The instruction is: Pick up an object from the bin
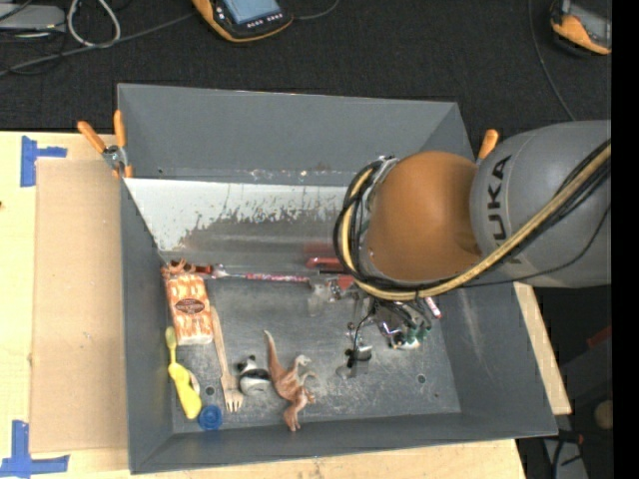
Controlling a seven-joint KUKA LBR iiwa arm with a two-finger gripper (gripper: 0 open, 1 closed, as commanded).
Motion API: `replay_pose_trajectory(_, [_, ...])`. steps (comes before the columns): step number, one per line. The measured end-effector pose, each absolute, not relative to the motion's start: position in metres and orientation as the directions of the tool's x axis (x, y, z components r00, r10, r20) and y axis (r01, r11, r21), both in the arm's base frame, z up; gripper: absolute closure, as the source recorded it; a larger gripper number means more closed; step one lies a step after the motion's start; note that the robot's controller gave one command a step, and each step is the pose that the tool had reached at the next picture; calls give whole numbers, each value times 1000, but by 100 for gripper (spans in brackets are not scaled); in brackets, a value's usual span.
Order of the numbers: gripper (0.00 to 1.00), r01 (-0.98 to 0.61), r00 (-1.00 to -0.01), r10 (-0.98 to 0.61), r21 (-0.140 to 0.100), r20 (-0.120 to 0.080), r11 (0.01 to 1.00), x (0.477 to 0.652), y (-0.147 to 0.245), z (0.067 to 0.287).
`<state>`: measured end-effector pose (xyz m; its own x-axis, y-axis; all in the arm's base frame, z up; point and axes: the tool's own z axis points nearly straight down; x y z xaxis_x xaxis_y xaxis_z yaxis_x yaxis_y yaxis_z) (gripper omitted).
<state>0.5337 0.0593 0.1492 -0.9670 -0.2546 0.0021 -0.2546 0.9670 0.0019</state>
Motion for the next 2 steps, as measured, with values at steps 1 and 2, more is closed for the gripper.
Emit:
replay_pose_trajectory(1, [0,-4,-1000,-4,1,4,1000,524,83,132])
replay_pose_trajectory(2, [0,-199,-980,-199,1,4,980,512,87,102])
